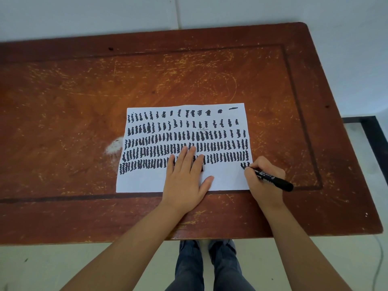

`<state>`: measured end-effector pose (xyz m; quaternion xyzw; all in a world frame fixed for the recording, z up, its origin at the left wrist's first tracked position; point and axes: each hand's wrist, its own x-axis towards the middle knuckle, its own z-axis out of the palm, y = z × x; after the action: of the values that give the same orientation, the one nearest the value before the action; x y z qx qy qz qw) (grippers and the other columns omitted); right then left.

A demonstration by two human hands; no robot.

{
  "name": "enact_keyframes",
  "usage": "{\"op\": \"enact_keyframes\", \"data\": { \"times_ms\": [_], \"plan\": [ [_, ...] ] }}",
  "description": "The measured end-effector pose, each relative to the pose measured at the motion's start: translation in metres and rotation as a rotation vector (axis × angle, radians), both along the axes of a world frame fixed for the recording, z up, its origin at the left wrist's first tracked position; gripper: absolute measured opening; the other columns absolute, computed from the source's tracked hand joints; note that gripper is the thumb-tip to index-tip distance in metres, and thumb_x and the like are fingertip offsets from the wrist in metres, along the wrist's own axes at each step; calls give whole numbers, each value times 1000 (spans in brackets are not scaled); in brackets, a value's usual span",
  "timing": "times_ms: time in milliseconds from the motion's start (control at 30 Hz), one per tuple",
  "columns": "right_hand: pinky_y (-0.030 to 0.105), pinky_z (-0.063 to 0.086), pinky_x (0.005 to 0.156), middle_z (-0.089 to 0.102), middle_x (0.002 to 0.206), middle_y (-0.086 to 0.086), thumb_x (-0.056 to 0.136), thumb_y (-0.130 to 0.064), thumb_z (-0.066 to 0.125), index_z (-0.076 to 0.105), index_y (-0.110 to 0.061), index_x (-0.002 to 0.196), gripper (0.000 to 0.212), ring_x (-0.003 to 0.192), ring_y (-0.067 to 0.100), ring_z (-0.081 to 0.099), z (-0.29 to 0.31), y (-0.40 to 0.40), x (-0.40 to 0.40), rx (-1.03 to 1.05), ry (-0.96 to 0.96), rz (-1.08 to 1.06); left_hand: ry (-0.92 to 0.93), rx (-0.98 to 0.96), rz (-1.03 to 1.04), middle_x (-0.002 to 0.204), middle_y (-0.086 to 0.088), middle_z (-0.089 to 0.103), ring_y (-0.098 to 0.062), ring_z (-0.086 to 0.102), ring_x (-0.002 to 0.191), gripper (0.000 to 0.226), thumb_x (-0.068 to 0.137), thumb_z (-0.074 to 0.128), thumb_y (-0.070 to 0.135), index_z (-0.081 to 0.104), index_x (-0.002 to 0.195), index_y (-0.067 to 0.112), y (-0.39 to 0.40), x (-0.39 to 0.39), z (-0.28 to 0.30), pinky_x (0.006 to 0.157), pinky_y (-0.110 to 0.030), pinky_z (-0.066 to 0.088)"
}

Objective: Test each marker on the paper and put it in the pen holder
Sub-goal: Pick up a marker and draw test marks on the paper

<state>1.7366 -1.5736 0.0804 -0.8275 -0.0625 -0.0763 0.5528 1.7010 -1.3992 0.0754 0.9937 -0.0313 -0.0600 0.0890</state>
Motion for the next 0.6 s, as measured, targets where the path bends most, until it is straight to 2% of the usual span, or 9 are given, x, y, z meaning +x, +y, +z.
{"op": "enact_keyframes", "data": {
  "times_ms": [167, 333, 467, 600],
  "plan": [
    [7, 21, 39, 42, 39, 23, 65, -15, 41, 41, 8, 47, 29, 43, 10, 30, 1, -1, 0, -9, -1, 21, -33, -8, -7, 126, -17, 56, -35, 49, 119, 63, 92, 16, 50, 55, 117, 8, 0, -1, -2, 93, -62, 34],
    [9, 19, 39, 39, 39, 23, 64, -17, 40, 40, 9, 46, 31, 43, 10, 27, 0, -1, 0, 1, 7, 29, -26, -10, -5, 126, -16, 55, -34, 48, 120, 67, 92, 9, 52, 54, 118, 8, 1, -1, -2, 95, -60, 31],
    [9, 19, 39, 34, 40, 16, 63, -19, 39, 39, 7, 46, 31, 43, 10, 27, 0, -2, 0, 2, 19, 38, -21, -6, -5, 127, -16, 55, -35, 48, 120, 68, 93, 9, 52, 54, 118, 8, 1, 0, -3, 95, -61, 29],
    [10, 18, 39, 34, 39, 17, 63, -19, 38, 38, 7, 45, 31, 44, 11, 26, 0, -2, 0, -22, 5, 23, -17, -16, -1, 127, -16, 55, -34, 48, 120, 66, 93, 9, 51, 53, 118, 9, 1, -1, -2, 94, -62, 32]
  ]
}}
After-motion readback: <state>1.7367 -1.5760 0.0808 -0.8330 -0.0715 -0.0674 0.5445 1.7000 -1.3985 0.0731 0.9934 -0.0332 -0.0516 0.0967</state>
